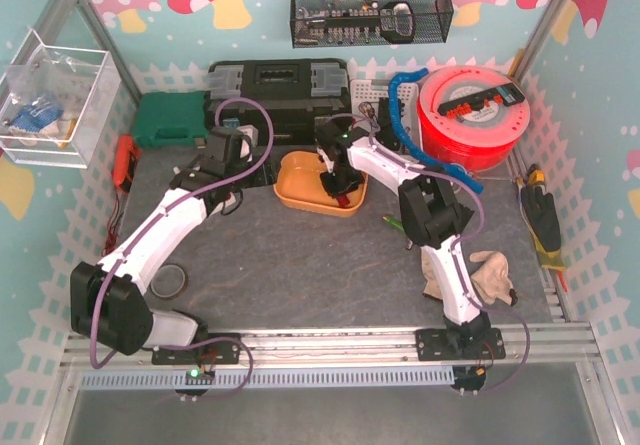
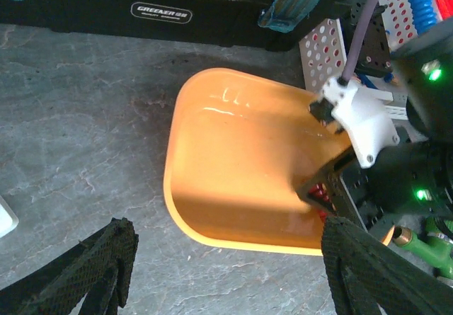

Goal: Install the large spring

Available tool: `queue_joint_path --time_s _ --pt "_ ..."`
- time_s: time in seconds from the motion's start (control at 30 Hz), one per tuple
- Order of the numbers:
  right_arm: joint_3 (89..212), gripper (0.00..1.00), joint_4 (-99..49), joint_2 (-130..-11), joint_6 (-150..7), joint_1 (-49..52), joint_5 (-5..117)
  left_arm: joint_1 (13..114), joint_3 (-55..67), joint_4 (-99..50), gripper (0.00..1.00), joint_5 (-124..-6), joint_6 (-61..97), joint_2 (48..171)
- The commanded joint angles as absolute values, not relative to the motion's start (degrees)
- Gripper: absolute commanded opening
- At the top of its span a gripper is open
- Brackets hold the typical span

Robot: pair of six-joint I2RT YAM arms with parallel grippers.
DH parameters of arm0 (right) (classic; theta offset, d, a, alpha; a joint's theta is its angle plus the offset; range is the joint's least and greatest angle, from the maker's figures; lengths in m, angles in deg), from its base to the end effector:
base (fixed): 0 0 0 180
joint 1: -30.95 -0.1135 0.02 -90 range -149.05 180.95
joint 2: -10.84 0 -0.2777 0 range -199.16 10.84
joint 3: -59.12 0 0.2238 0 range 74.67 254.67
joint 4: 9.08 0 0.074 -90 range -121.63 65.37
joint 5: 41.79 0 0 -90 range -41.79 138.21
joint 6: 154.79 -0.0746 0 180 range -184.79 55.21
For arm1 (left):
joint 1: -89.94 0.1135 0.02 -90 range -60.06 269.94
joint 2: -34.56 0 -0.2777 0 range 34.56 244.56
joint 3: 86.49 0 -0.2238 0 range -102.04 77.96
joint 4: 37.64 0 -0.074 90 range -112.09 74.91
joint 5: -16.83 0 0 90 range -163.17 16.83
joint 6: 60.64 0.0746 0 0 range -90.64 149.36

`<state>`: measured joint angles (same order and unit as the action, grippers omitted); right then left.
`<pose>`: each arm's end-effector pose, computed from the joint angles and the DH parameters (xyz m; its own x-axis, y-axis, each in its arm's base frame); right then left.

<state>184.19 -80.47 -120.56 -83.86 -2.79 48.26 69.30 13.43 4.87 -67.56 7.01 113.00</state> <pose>0.3806 0.2543 0.1519 -0.9495 -0.2413 -0.2007 -0.2596 0.9632 0.0703 0.2783 -0.1126 0.2950 -0.7260 -0.1309 -0.6751 0.1556 0.9250 -0.3467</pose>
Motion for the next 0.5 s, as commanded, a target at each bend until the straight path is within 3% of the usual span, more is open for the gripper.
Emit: queue_joint_path --time_s 0.0,0.17,0.37,0.47 --pt "193.1 0.23 -77.5 -124.8 -81.0 -2.2 46.4 69.5 11.8 5.0 0.73 -67.1 5.9 113.5" --pt "200.3 0.25 -78.3 -129.6 -80.6 -1.5 47.3 69.5 11.5 5.0 0.73 -66.6 5.8 113.7" --pt "200.7 0.31 -78.5 -130.5 -80.2 -1.1 47.8 69.5 11.8 5.0 0.73 -66.7 5.5 113.5" --pt "200.6 0.38 -79.0 -130.9 -80.3 -1.1 47.8 69.4 11.5 5.1 0.73 -66.6 5.5 113.8"
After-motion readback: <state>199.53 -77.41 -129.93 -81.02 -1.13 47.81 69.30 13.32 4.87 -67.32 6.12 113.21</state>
